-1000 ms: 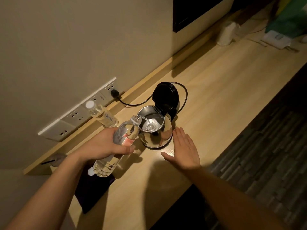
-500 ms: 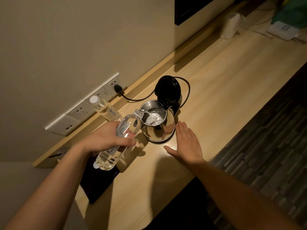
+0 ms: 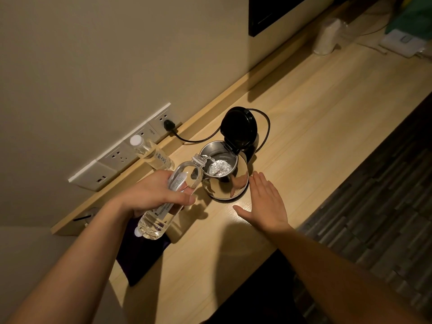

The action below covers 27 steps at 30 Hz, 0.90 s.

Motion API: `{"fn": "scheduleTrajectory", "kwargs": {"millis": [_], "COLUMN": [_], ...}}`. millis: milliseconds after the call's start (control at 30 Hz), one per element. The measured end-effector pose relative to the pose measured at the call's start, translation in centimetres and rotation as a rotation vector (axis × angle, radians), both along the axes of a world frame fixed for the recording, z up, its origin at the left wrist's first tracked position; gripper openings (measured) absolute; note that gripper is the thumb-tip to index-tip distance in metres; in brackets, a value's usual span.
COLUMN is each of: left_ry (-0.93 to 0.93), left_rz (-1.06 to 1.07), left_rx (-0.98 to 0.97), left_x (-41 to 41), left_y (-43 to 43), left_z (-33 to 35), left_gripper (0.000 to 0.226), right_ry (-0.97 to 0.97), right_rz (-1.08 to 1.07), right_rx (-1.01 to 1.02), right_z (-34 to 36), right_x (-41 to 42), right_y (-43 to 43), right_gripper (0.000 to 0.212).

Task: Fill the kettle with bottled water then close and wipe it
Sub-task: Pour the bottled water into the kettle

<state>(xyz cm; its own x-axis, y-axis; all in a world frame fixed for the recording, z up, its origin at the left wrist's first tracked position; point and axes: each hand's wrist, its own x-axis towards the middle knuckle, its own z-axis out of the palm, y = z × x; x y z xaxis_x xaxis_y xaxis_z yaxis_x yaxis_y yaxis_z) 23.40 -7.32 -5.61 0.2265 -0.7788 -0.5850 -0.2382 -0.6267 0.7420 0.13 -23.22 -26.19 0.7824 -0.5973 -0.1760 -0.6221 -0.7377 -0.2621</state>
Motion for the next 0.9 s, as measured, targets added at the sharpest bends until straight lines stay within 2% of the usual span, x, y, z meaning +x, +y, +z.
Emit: {"fn": "scheduleTrajectory", "kwargs": {"millis": [167,333,467,700,900], "left_ry": [-0.044,-0.046,-0.008,-0.009,-0.007], "left_rz": [-0.012,-0.055,-0.054,-0.059,-0.053], "left_rx": [0.017,0.014,0.006,0.024,0.019], "left_x": [-0.06,-0.14,-0.1,0.45,0.73], "left_y": [-0.23,-0.36,-0.34,-0.04,0.05], "left_z": [0.39,0.71,0.77,0.63,0.5], "left_gripper": [0.075,0.099,0.104,0.093,0.061], "right_ry": [0.002,-0.009,0.005,-0.006,-0.002], "right_rz": [0.004,-0.005,0.005,-0.001,-0.002], "right_rx": [-0.005,-0.011,0.0,0.008,0.006], "right_z": [0.01,0.02,-0.03,-0.22,-0.19], "right_x": [0.04,0.04,0.04,0.01,-0.02], "right_y": [-0.06,-0.04,-0.08,-0.12,-0.07], "right_gripper": [0.108,0.108,0.108,0.108,0.107]}}
